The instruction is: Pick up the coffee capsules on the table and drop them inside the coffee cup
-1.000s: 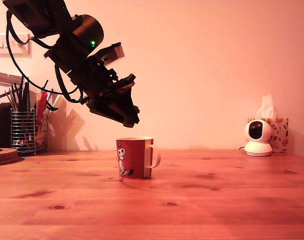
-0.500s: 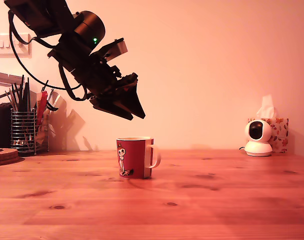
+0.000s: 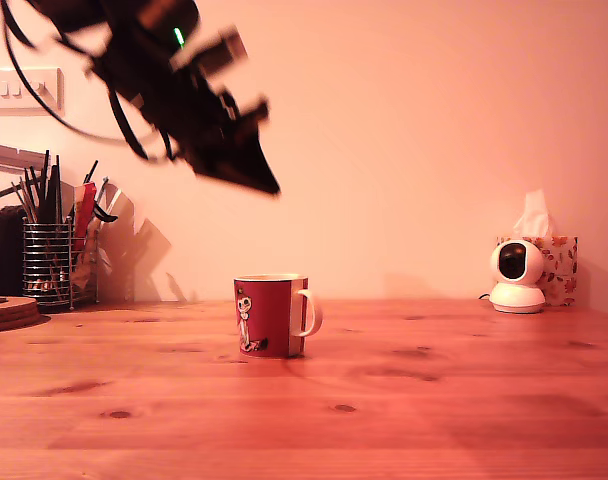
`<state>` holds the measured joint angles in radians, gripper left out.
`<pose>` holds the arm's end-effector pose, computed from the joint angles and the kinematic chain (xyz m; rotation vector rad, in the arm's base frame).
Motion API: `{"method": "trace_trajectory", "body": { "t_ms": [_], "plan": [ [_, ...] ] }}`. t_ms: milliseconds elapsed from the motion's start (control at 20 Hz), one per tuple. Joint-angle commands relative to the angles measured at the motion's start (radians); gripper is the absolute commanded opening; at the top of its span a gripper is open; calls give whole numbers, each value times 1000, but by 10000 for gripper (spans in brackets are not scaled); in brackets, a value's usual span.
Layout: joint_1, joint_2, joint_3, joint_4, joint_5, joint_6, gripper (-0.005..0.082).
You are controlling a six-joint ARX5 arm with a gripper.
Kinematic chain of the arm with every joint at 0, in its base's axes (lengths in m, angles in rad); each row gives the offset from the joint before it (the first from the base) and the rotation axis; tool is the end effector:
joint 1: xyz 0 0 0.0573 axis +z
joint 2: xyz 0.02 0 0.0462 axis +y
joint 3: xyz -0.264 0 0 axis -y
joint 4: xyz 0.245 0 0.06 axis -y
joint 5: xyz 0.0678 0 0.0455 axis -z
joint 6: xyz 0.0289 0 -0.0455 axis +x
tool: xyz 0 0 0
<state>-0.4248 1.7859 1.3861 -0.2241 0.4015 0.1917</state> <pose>0.3616 -0.1760 0.2662 0.1821 0.5630 -0.8578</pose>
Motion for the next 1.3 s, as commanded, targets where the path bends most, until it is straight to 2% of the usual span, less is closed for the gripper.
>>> {"method": "trace_trajectory", "body": {
  "t_ms": [0,100,300,450,650,850,950,1250],
  "plan": [
    [27,5,9,5,13,-18,-19],
    [45,-3,9,-10,31,-34,-19],
    [56,-39,6,-58,58,-35,-19],
    [55,-56,-19,-51,58,-34,-19],
    [55,-137,-201,31,17,-36,-19],
    [84,-248,-350,95,-27,-79,-19],
    [96,-298,-391,80,-44,-112,-19],
    [130,-454,-451,45,-63,-113,-19]
  ]
}}
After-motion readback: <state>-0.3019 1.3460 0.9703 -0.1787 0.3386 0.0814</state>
